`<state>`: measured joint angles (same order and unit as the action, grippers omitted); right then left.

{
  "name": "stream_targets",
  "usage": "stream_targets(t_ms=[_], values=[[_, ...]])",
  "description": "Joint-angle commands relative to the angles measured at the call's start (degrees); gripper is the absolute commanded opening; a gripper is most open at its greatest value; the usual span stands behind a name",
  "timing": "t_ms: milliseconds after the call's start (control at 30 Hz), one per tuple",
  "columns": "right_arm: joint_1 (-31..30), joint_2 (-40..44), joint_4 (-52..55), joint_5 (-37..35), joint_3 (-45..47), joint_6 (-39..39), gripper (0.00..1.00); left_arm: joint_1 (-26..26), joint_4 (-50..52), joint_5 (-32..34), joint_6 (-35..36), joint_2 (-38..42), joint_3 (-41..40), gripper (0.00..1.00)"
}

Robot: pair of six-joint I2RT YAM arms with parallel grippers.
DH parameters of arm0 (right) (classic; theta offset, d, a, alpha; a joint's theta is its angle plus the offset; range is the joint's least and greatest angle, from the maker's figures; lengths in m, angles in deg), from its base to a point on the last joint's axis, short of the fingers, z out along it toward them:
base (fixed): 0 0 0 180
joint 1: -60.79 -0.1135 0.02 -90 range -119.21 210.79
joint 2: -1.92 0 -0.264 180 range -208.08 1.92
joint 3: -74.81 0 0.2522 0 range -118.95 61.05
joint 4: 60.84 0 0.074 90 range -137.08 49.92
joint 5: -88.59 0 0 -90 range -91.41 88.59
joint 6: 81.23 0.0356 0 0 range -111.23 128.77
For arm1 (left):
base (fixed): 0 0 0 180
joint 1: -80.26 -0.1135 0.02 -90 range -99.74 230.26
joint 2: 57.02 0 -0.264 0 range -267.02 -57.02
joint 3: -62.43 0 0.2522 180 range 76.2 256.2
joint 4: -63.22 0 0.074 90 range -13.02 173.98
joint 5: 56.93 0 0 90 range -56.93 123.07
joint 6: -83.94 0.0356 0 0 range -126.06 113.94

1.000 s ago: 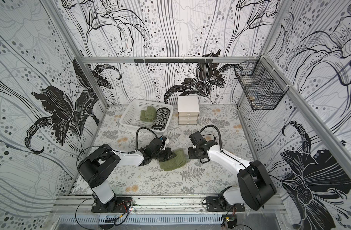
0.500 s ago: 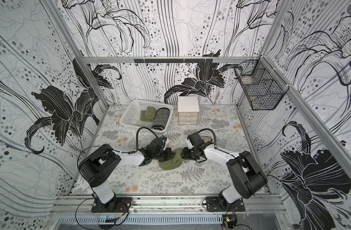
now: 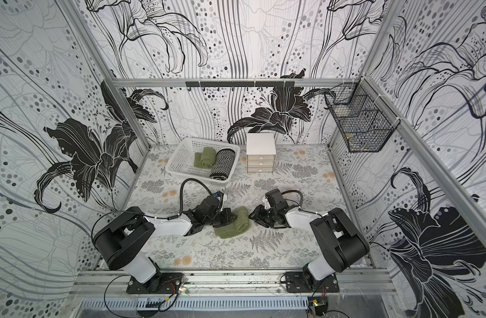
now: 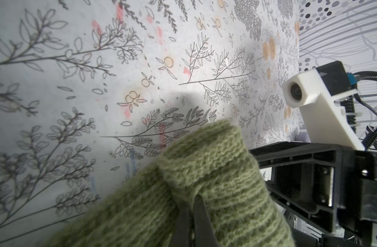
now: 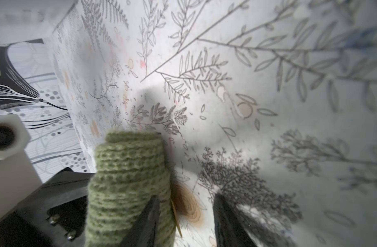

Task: Roll up the scarf and place it into the basket
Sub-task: Roll the scarf at the center of the board.

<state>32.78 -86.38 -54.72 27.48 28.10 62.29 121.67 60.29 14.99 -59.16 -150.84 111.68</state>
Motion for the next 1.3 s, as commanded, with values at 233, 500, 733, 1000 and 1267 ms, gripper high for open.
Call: stream_targets(t_ms=[233,500,733,1000,1267], values=[[1.0,-5.7,-6.5,13.9,2.8,4.0,0.44,3.1,-5.3,2.5,12.5,0.6,-3.2,0.0],[1.0,-3.2,-14.0,19.8,6.9,7.5,0.44,5.3,-16.5,6.9,12.7,-1.5,-8.1,0.0],[0.7,-1.0,-25.1,19.5,11.1,13.7,0.44,6.7,-17.3,9.4,12.7,-1.8,-7.9,0.0],[-5.4,-4.0,-35.6,15.7,9.0,18.2,0.45,7.4,-17.2,9.0,12.8,-2.8,-6.9,0.0],[-10.0,-11.3,-41.8,12.3,6.5,21.3,0.39,7.8,-17.4,9.6,12.7,-2.4,-7.1,0.0]])
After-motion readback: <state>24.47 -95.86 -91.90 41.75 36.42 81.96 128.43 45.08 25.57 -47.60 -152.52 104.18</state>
